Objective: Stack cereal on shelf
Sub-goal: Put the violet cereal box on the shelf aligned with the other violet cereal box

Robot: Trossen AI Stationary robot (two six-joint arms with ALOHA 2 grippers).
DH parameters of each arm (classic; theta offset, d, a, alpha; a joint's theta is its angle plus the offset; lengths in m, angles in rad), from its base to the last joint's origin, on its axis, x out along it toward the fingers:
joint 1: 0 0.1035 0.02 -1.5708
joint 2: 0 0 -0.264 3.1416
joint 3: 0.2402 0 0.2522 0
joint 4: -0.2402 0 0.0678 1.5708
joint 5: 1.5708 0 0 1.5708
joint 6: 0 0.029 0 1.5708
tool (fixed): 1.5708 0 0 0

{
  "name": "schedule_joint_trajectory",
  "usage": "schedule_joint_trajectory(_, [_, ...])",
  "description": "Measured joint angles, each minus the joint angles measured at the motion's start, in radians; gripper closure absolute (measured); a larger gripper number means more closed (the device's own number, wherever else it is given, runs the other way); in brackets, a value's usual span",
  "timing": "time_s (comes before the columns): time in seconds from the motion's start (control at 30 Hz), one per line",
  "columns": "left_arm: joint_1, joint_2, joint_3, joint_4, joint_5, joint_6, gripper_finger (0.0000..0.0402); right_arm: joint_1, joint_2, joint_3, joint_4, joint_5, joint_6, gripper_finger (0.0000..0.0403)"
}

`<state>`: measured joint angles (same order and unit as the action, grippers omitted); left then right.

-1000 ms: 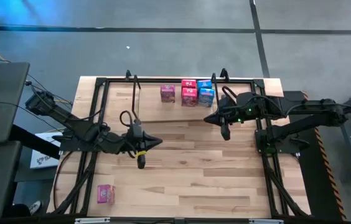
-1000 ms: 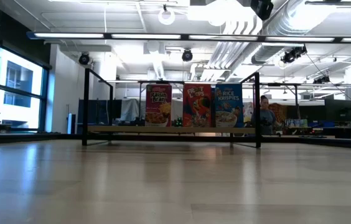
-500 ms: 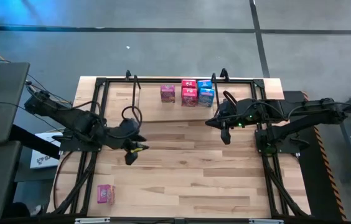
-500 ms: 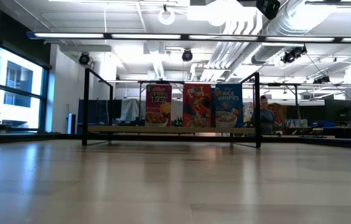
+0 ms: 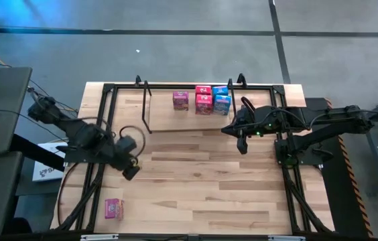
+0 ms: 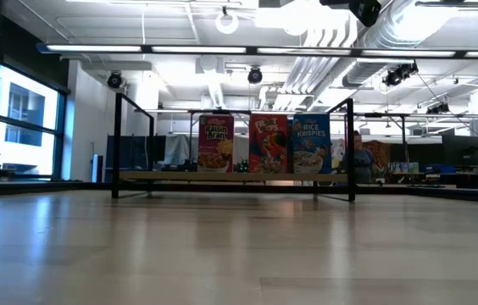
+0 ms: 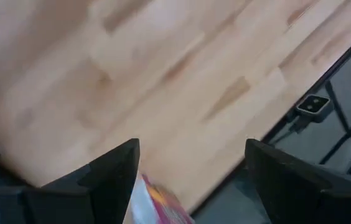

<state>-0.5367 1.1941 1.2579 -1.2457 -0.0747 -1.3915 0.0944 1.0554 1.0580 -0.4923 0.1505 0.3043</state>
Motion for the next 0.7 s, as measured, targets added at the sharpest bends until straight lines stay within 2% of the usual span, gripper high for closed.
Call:
schedule_joint_trajectory(0.13, [-0.150,0.031,0.000,0.004,0.019,-0.281,0.0118,0.000,0.000,0.000,-0.001,0.003,-0.034,0.0403])
schedule_joint_trajectory(0.27, [-0.302,0.107,0.000,0.000,0.093,-0.543,0.0119,0.000,0.000,0.000,-0.005,0.003,-0.065,0.0403])
schedule_joint_trajectory(0.4, [-0.412,0.189,0.000,0.003,0.185,-0.771,0.0119,0.000,0.000,0.000,-0.007,0.003,-0.102,0.0403])
schedule_joint_trajectory(0.5, [-0.462,0.231,0.000,0.034,0.204,-0.920,0.0119,-0.001,0.000,0.000,-0.027,0.002,-0.110,0.0403])
schedule_joint_trajectory(0.57, [-0.478,0.250,0.000,0.043,0.202,-0.973,0.0119,-0.002,0.000,0.000,-0.044,0.002,-0.124,0.0403])
schedule_joint_trajectory(0.7, [-0.471,0.279,0.000,0.048,0.224,-0.987,0.0119,-0.011,0.000,0.000,-0.078,-0.001,-0.129,0.0403])
